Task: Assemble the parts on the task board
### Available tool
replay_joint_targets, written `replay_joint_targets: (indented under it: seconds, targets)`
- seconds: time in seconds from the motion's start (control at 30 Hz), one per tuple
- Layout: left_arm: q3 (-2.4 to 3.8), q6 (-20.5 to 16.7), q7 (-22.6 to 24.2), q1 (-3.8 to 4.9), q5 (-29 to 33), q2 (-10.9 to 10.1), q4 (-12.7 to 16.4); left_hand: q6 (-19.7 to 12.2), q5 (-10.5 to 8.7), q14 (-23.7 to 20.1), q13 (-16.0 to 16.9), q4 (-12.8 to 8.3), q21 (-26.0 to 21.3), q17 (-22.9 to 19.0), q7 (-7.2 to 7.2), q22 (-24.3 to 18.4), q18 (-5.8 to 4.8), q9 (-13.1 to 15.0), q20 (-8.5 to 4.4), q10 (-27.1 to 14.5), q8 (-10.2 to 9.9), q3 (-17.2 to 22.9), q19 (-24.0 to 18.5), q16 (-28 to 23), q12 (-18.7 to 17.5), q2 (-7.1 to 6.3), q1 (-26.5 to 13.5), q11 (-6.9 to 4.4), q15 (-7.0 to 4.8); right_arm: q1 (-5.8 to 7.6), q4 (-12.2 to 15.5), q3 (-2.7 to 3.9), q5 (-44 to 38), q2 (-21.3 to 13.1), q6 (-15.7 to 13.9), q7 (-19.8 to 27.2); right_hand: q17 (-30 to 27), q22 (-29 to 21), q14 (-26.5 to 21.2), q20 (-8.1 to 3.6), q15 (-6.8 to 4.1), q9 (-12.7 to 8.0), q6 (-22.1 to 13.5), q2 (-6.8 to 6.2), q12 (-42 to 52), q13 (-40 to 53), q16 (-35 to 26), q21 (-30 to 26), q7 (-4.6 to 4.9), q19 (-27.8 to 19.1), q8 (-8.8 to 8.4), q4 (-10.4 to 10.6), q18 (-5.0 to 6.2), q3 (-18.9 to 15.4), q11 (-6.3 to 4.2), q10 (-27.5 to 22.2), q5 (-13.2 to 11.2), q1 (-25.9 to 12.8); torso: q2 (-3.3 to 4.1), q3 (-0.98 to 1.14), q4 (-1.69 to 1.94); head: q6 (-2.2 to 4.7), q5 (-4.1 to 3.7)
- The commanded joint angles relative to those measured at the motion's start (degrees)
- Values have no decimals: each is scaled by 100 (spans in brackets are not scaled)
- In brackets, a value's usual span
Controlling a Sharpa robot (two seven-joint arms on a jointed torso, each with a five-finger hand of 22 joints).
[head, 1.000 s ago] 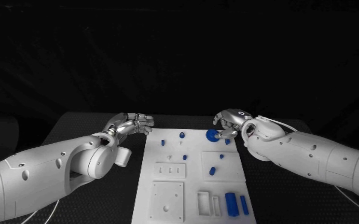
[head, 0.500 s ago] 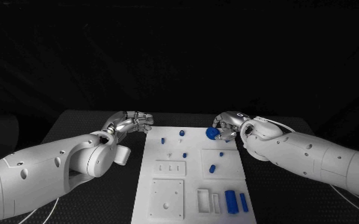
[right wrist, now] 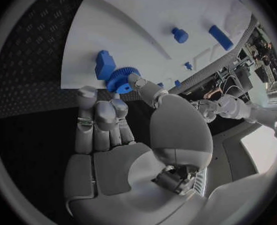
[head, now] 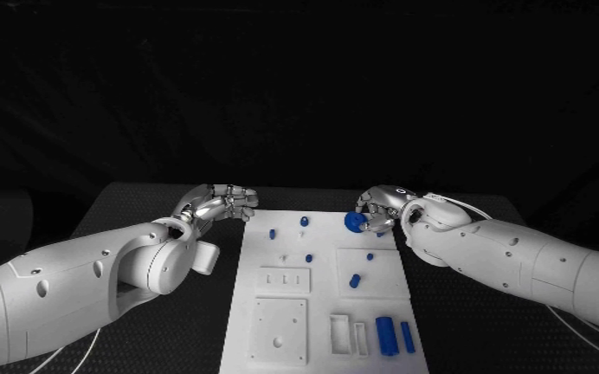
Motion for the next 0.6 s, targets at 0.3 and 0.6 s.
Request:
replay_joint_targets:
  seconds: [0.3,0.6]
  targets:
    - [4,89,66,3,-31,13,92,7,-29,11,0,-26,25,13,6,110,72,7,-1,10,-34,2,-37,-31,-46,-7,-68,8,42,-3,-34,-3,-28,52,155,-38,50,132,-12,-6,-31,14,151,42,33,11,-17,88,82,-57,22,73,284,31,34,-86,3,-125,-6,-4,-3,-25,1]
    - [5,80,65,4,-31,5,83,4,-38,11,-1,-33,26,18,7,109,74,9,-1,6,-38,6,-40,-35,-53,-8,-64,8,42,-3,-76,-7,-202,114,131,-144,64,130,-11,-12,-34,17,150,39,33,12,-23,107,79,-65,22,78,284,15,31,-87,30,-151,-5,-3,-1,-31,2]
